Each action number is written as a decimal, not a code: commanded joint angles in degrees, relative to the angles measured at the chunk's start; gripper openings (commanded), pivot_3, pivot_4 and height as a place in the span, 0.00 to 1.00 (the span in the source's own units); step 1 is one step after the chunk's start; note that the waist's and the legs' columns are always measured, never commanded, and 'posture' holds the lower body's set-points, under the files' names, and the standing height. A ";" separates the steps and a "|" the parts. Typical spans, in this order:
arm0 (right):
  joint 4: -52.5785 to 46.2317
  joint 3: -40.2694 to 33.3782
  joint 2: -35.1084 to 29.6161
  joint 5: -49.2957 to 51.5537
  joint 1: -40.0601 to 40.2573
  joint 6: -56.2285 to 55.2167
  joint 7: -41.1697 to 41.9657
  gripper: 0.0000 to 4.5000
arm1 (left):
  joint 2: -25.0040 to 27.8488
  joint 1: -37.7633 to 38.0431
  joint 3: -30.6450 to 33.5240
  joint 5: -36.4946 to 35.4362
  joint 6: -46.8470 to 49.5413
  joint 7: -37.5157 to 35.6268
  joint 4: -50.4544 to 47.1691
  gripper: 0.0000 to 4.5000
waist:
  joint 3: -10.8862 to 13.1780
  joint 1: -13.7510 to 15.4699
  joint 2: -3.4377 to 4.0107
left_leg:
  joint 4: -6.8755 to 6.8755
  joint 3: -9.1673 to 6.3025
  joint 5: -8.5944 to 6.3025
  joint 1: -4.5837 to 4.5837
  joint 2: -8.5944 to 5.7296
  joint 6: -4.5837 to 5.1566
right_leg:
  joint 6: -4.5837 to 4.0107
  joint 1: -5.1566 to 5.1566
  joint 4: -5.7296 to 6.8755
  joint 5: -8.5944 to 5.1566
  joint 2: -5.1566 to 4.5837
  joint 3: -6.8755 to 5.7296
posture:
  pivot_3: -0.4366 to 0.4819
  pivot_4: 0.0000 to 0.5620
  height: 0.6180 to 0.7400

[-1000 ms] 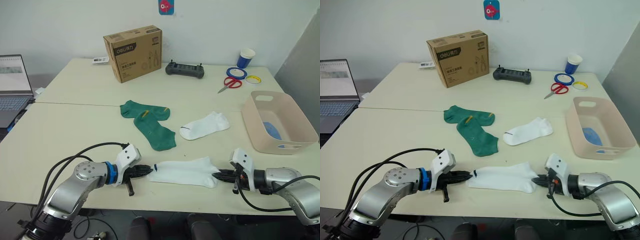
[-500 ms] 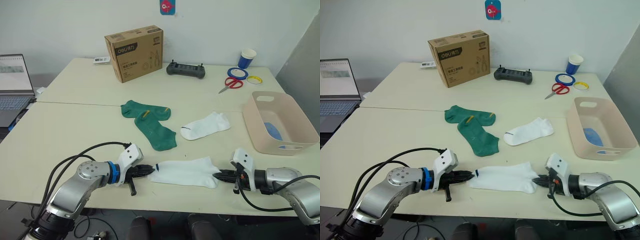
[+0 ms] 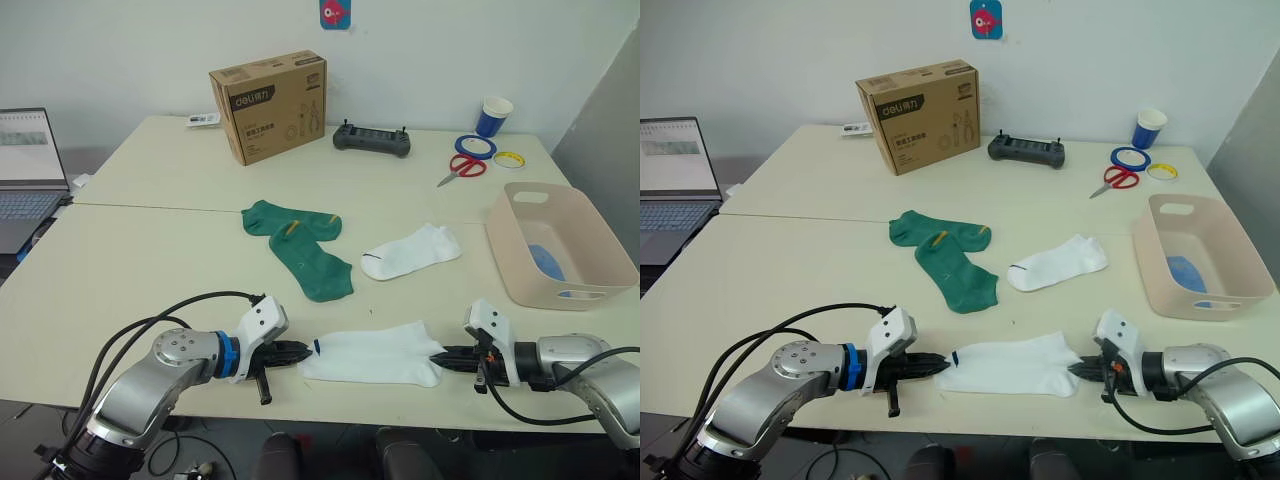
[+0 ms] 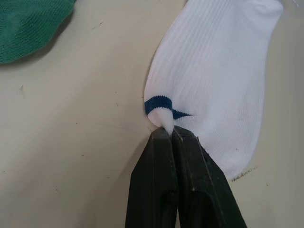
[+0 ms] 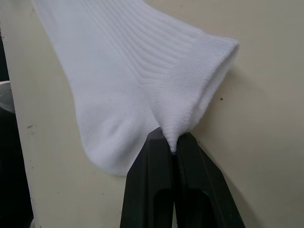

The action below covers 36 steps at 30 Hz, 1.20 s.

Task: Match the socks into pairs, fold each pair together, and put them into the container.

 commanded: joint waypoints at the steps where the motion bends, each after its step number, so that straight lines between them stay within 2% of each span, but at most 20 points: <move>1: 0.18 -1.12 0.10 -0.01 -0.94 -1.00 -0.56 0.11 | 0.53 0.39 -0.59 0.61 -2.12 -0.79 -0.38 0.00 | 0.00 -0.02 0.00 | 0.00 0.00 0.00 0.00 0.00 0.00 | -0.01 0.00 0.00 0.00 0.00 0.00 | 0.48 0.27 1.00; 2: 0.43 -1.22 0.02 -0.18 -0.95 -1.27 -0.63 0.16 | 0.38 0.31 -0.33 0.44 -2.33 -0.83 -0.33 0.05 | 0.00 -0.02 0.00 | 0.00 0.02 0.00 0.00 0.00 0.00 | 0.00 0.00 0.00 0.00 0.00 0.01 | 0.48 0.27 1.00; 4: 0.88 -1.56 -0.51 -0.22 -0.87 -1.77 -0.23 0.31 | 0.46 -0.13 0.20 0.74 -2.58 -0.64 0.13 0.15 | 0.00 -0.02 0.00 | 0.00 0.02 0.00 0.00 0.00 0.00 | 0.00 0.00 0.00 0.00 0.00 0.01 | 0.48 0.27 1.00; 7: 1.08 -2.77 -1.14 0.56 -0.60 -2.05 0.39 0.55 | 1.19 -0.40 1.17 1.62 -3.39 -0.36 1.05 0.37 | 0.00 -0.02 0.00 | 0.00 0.01 0.00 0.00 0.00 0.00 | -0.01 0.00 0.00 0.00 0.00 0.01 | 0.48 0.27 1.00; 8: 1.06 -4.71 -1.74 0.94 -0.63 -2.40 0.37 0.62 | 1.03 -0.90 4.06 0.78 -3.31 0.75 1.43 0.42 | 0.00 -0.02 0.00 | 0.00 0.01 0.00 0.01 0.00 0.00 | -0.01 0.00 0.00 0.00 0.00 0.01 | 0.48 0.27 1.00; 11: -2.10 -9.14 -3.88 3.30 -1.00 -3.06 2.18 0.62 | 3.54 0.28 10.91 -3.42 -2.65 -1.14 -1.10 0.42 | 0.03 -0.08 -0.01 | 0.02 0.02 0.00 -0.03 0.01 0.00 | -0.01 -0.04 0.03 0.00 0.00 0.01 | 0.48 0.27 1.00; 13: -3.69 -8.62 -4.11 2.98 -2.31 -4.75 2.46 0.62 | 5.07 1.42 11.63 -4.61 -3.52 -3.43 -2.90 0.42 | 0.02 -0.29 0.00 | -0.01 0.00 0.00 0.00 0.02 0.00 | -0.01 -0.03 0.02 0.00 0.01 0.00 | 0.48 0.27 1.00; 16: -4.30 -3.16 -1.49 -0.66 -5.30 -10.60 1.97 0.62 | 2.52 0.03 9.46 -5.97 -5.20 -3.89 -4.28 0.42 | 0.01 -0.37 0.01 | -0.03 0.02 0.00 0.02 0.02 0.00 | -0.01 -0.01 -0.01 -0.01 0.00 0.00 | 0.48 0.27 1.00; 19: -4.38 2.59 2.88 -2.20 -6.62 -14.48 2.38 0.49 | -1.35 -1.79 3.80 -2.15 -10.07 -3.31 -3.54 0.29 | 0.01 -0.19 -0.03 | 0.01 0.01 0.00 0.00 0.02 0.00 | 0.01 0.03 -0.02 0.00 0.00 -0.03 | 0.48 0.27 1.00; 23: -2.53 9.09 7.99 -4.50 -7.65 -17.72 2.65 0.16 | -5.04 -4.42 -4.70 3.61 -15.29 -3.70 0.00 0.01 | 0.00 0.08 -0.03 | 0.01 0.04 0.00 -0.05 0.00 0.00 | 0.05 0.00 -0.03 0.03 0.00 0.00 | 0.48 0.27 1.00; 25: -0.77 10.90 9.41 -5.95 -8.40 -18.96 2.71 0.01 | -5.69 -5.45 -7.87 6.53 -17.48 -4.12 2.31 0.00 | 0.01 0.08 -0.03 | 0.02 0.03 0.00 -0.05 0.00 0.00 | 0.05 0.00 -0.02 0.03 0.01 0.00 | 0.48 0.27 1.00; 29: 2.62 12.20 10.46 -7.43 -9.17 -19.94 2.83 0.00 | -6.04 -6.00 -11.83 11.47 -21.25 -3.93 6.92 0.00 | 0.00 -0.01 -0.02 | 0.04 0.03 0.00 -0.01 0.00 0.00 | 0.04 0.00 0.02 0.04 0.02 0.02 | 0.48 0.27 1.00; 33: 6.77 11.56 9.27 -9.16 -7.91 -22.67 3.64 0.00 | -5.38 -4.81 -11.13 13.05 -22.26 -3.08 9.54 0.00 | 0.00 0.07 -0.01 | 0.03 0.00 0.00 -0.01 0.01 0.01 | 0.04 0.01 0.02 0.04 0.03 -0.01 | 0.48 0.27 1.00; 36: 9.36 8.88 8.06 -8.94 -6.49 -23.90 3.74 0.00 | -2.83 -2.55 -8.72 12.60 -23.07 -3.69 9.64 0.00 | -0.01 -0.01 0.00 | 0.03 0.03 0.00 -0.01 0.01 0.01 | 0.04 0.01 0.02 0.04 0.02 0.00 | 0.48 0.27 1.00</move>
